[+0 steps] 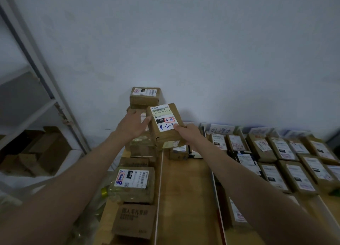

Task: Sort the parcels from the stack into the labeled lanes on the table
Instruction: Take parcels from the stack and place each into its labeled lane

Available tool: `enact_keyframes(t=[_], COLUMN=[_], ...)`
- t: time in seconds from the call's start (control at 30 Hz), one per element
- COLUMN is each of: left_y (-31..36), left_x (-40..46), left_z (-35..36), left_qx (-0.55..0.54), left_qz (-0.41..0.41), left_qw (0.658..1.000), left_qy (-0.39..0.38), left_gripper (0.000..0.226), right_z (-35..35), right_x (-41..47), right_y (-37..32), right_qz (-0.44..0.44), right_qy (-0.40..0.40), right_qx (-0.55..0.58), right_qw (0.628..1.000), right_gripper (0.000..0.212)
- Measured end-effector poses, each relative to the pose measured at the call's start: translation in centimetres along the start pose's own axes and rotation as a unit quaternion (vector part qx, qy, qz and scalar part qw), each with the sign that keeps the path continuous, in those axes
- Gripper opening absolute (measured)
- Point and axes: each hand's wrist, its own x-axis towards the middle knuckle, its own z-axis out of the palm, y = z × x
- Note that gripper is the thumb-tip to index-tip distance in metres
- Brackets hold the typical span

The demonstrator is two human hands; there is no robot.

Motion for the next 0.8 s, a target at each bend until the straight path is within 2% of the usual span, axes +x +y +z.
enact_keyframes(t=[0.17,0.3,0.5,0.67,0.8], left_y=[3.5,7.0,15.1,22.6,28.6], left_x=[-1.7,-1.9,-3.5,-6.6,-9.7], left_z=[2.4,5.9,12.2,16.7,20.5], left_qx=[0.071,0.085,0.100,0.096,0.102], left_qz=[0.029,0.087,0.166,0.237,0.238], left_qw=[0.997,0.992,0.979,0.962,0.959], left_qy=[0.030,-0.022,-0.063,-0.093,-0.119], left_gripper=[0.048,0.043,0.057,0.051,0.065], right_z=[-3.5,-8.1,-16.5,-23.3,-28.5], right_x=[-1.9,-4.0,-8.7,-13.7,-18.1], right_y=[3.3,6.9,13.1,18.6,23.5], right_qz=[0.028,0.061,0.111,0.140,0.143], right_qy=[0.065,0.113,0.197,0.256,0.276], right_qx=[0.006,0.000,0.026,0.035,0.067], right_qw=[0.997,0.992,0.974,0.956,0.948], right_gripper=[0.048,0.050,0.052,0.051,0.044])
